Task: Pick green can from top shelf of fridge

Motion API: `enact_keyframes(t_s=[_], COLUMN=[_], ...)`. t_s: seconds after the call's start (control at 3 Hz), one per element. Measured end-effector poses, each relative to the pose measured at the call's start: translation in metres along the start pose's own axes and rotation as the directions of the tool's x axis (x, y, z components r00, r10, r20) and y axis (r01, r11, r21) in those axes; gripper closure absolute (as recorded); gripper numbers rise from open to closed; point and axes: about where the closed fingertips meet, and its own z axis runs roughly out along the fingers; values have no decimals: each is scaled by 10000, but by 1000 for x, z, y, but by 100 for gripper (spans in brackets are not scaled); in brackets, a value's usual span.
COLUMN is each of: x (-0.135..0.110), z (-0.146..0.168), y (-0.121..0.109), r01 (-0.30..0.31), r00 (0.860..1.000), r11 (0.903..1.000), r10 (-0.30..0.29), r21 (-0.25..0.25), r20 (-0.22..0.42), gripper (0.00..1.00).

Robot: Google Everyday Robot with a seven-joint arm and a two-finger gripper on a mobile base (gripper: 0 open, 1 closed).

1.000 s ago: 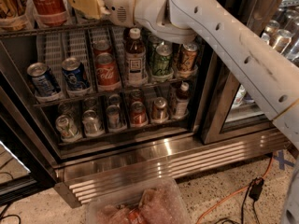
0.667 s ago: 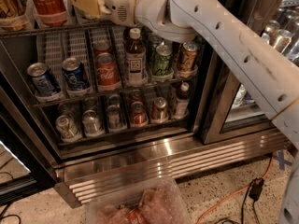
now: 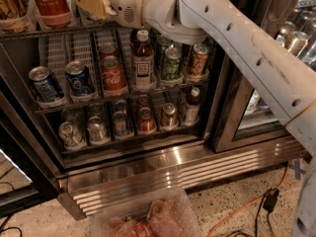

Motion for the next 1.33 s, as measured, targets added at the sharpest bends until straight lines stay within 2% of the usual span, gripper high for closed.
enact_keyframes(t_s=[1.33], x=[-11], z=[-2], y=[4], r01=[255], r00=[9995], r11=[9993], r10=[-251], r21=[-256], r20=[183], gripper=[100])
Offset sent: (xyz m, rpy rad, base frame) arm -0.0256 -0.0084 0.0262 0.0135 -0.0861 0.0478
